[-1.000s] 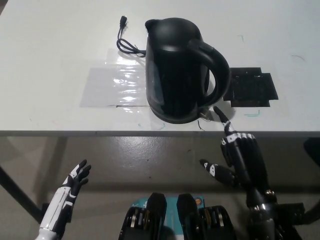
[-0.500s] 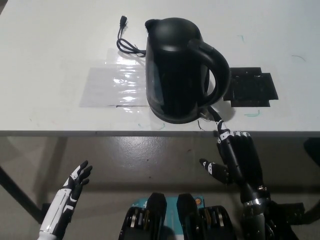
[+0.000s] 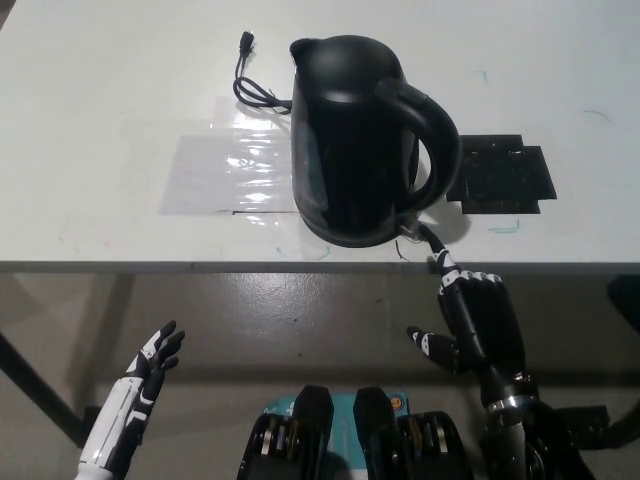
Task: A kettle is kept at the center of the table close to the robot and the robot uses its right index finger to press downwards on the transparent start boiling button
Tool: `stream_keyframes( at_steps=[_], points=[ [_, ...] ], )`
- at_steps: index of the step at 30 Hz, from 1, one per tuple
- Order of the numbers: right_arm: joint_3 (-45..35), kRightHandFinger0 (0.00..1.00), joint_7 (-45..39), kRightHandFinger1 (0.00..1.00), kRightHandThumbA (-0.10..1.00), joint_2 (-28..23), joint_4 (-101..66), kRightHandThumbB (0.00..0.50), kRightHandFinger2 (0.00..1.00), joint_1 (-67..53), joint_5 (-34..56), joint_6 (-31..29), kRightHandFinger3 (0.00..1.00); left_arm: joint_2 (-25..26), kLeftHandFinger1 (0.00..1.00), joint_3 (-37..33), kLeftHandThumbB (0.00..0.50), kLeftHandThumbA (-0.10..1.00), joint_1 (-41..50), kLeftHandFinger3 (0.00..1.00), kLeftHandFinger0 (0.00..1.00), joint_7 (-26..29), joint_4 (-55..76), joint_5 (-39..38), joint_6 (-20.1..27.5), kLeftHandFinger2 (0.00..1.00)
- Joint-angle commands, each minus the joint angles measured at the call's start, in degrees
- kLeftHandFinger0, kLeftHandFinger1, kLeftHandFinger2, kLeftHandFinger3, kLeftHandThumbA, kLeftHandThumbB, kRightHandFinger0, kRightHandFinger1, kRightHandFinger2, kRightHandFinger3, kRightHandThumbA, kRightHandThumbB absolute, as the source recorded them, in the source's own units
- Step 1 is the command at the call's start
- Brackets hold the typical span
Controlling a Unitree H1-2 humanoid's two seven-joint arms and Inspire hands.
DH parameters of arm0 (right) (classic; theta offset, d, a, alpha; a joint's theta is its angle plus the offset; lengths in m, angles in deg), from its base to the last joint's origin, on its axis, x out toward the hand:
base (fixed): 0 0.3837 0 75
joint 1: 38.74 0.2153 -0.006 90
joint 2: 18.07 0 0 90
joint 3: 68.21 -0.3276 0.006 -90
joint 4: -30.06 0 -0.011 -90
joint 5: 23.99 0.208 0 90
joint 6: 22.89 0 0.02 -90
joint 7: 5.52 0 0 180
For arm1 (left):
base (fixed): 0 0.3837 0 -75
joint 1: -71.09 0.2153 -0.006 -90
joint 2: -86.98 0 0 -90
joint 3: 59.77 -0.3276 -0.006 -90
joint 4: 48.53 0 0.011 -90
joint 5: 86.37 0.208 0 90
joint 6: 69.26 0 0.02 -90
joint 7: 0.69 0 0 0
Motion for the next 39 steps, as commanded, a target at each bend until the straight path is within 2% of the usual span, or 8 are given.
stream_keyframes(
  at_steps=[1,9,13,16,22,26,39],
  points=[
    [-0.02,0.0,0.89,0.0,1.0,-0.29,0.35,0.254,0.0,2.6,-0.05,0.43,1.0,0.77,1.0,-0.14,0.398,1.0,-0.21,1.0,1.0,-0.81,2.18,0.04,1.67,1.0],
    [0.08,0.0,1.06,0.0,1.0,-0.32,1.52,0.281,0.0,3.78,-0.34,1.26,1.0,0.82,1.0,-0.24,0.395,1.0,-0.27,1.0,1.0,-0.91,2.15,0.08,1.77,1.0],
    [0.17,0.0,1.22,0.0,1.0,-0.34,2.12,0.264,0.01,4.59,-0.35,1.59,1.0,0.74,1.0,-0.24,0.39,1.0,-0.23,1.0,1.0,-0.74,2.21,0.36,1.84,1.0],
    [0.31,0.0,0.6,0.0,1.0,-0.29,2.18,0.275,0.0,5.38,-0.59,2.45,1.0,0.85,1.0,-0.24,0.388,1.0,-0.5,1.0,1.0,-0.89,2.33,0.21,1.51,1.0],
    [0.85,0.0,0.74,0.0,1.0,0.05,3.2,0.263,0.0,6.69,-0.5,2.79,1.0,0.94,1.0,-0.34,0.391,1.0,-0.61,1.0,1.0,-1.0,2.49,0.23,1.27,1.0],
    [1.21,0.0,0.99,0.0,1.0,0.43,4.24,0.259,0.0,7.34,-0.53,3.18,1.0,1.09,1.0,-0.47,0.374,1.0,-0.52,1.0,1.0,-1.0,2.41,0.42,1.8,1.0],
    [1.5,0.0,-0.05,0.0,1.0,0.66,7.02,0.251,0.0,9.12,0.02,5.22,1.0,1.43,1.0,-0.54,0.38,1.0,-1.61,1.0,1.0,-1.03,2.61,0.53,1.5,1.0]
  ],
)
